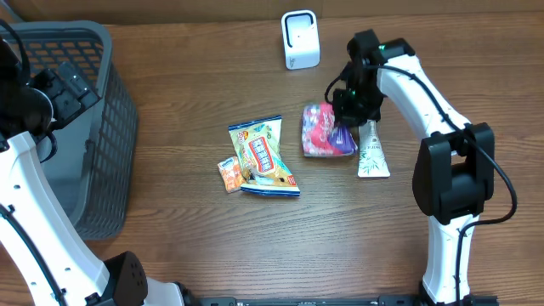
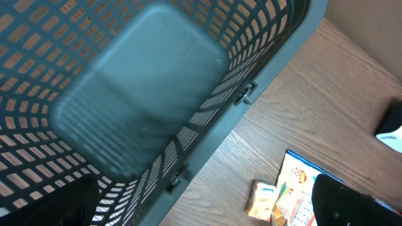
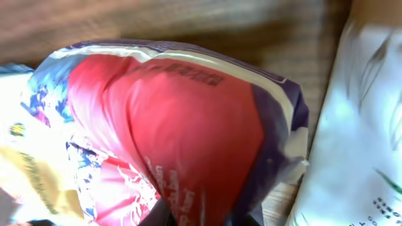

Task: Scan the item barcode
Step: 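Lift the purple-red bag past the white scanner and carry it off right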

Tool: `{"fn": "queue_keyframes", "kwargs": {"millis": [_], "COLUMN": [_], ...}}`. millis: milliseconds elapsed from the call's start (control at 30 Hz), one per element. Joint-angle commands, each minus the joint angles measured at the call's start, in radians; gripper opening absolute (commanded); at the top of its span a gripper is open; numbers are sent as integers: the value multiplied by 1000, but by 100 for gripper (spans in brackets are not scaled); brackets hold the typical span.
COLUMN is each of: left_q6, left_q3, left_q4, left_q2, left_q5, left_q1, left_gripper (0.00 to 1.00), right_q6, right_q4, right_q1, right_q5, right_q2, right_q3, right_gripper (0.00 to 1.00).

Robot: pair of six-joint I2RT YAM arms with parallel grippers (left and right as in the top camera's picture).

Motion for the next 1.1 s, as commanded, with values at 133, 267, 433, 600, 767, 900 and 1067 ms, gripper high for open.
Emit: {"fn": "queue_keyframes", "kwargs": {"millis": [133, 267, 433, 600, 767, 900, 1067], "left_q6": [15, 15, 15, 15, 15, 15, 15], "left_q3": [-6, -6, -6, -6, -6, -6, -6], "left_q4": [1, 1, 1, 1, 1, 1, 1], "left_q2": [5, 5, 5, 5, 5, 5, 5], "left_q5": [-10, -10, -10, -10, -10, -10, -10], "left_q1": [0, 0, 0, 0, 0, 0, 0], "left_gripper": [99, 100, 100, 100, 100, 100, 100], "right_q6": [75, 178, 370, 570, 711, 767, 812], "right_q4": [88, 264, 521, 808, 1011, 1054, 1069], "right_q1": [5, 3, 3, -13, -12, -12, -11], "right_q5": [-120, -193, -193, -159, -39, 69, 43], "right_q2": [0, 0, 0, 2, 5, 21, 89], "right_q3": [47, 66, 68, 68, 68, 68, 68], "right_gripper": [4, 4, 4, 4, 4, 4, 4]}}
